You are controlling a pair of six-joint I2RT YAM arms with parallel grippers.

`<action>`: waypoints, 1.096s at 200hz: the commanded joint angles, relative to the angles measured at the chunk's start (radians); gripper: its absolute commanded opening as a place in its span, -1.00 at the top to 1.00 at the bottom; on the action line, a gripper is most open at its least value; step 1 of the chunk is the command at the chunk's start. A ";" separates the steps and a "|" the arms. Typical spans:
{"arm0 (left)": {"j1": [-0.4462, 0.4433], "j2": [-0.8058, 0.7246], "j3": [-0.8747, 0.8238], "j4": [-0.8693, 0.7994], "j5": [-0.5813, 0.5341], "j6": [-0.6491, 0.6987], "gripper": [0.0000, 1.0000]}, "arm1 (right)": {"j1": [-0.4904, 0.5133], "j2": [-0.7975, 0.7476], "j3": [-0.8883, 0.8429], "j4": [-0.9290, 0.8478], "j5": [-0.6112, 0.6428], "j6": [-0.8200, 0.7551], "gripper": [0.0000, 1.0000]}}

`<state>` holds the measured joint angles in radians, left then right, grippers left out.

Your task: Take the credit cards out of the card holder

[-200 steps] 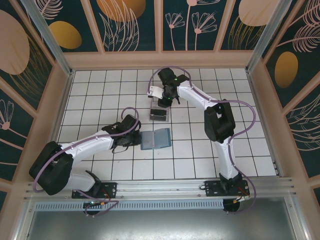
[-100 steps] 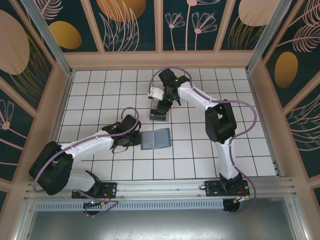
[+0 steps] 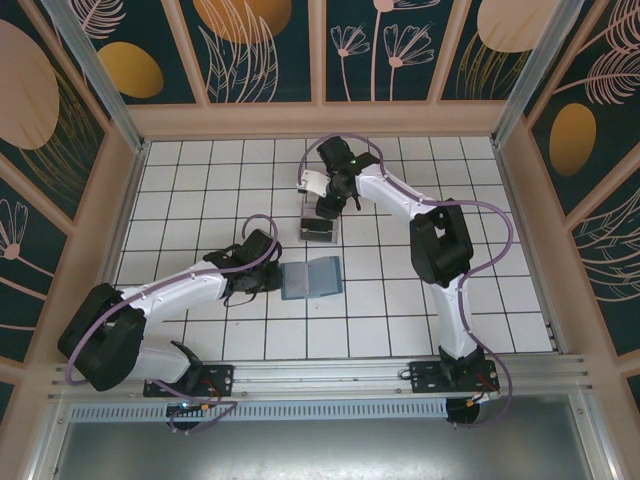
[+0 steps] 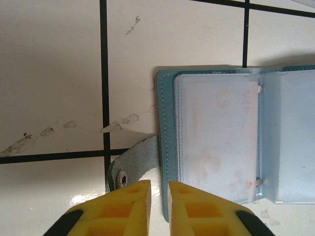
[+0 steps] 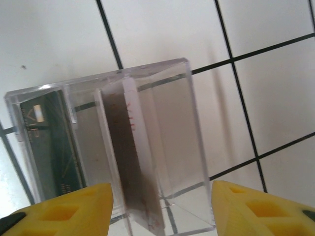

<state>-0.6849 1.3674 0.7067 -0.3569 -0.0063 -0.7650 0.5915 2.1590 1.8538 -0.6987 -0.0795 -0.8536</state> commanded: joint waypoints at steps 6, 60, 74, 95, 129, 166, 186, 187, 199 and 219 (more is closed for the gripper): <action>0.010 -0.017 -0.005 -0.025 -0.013 -0.008 0.65 | -0.011 0.003 0.014 0.046 0.058 0.019 -0.10; 0.011 -0.023 -0.007 -0.030 -0.030 -0.002 0.65 | -0.013 -0.038 0.016 0.086 0.068 0.076 0.02; 0.013 -0.027 -0.007 -0.028 -0.033 -0.002 0.65 | -0.013 -0.058 0.016 0.095 0.052 0.119 0.07; 0.019 -0.027 -0.008 -0.021 -0.033 0.003 0.65 | -0.010 -0.093 0.000 0.115 0.019 0.220 0.18; 0.034 -0.012 -0.013 0.004 -0.013 0.022 0.65 | -0.009 -0.175 -0.065 0.161 -0.084 0.438 0.31; 0.043 0.038 -0.008 0.052 0.043 0.038 0.68 | 0.007 -0.277 -0.209 0.239 -0.102 0.689 0.42; 0.043 0.076 -0.003 0.085 0.085 0.041 0.70 | 0.027 -0.324 -0.281 0.255 -0.111 0.805 0.47; 0.043 0.078 -0.003 0.087 0.087 0.041 0.70 | 0.028 -0.327 -0.285 0.257 -0.111 0.812 0.47; 0.043 0.099 0.000 0.099 0.099 0.042 0.71 | 0.045 -0.360 -0.335 0.276 -0.113 0.863 0.47; 0.044 0.134 0.002 0.120 0.130 0.041 0.72 | 0.073 -0.403 -0.406 0.302 -0.116 0.945 0.47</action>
<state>-0.6460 1.4631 0.7055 -0.2813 0.0681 -0.7414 0.6289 1.8206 1.5169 -0.4488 -0.1669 -0.0814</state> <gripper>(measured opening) 0.146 0.265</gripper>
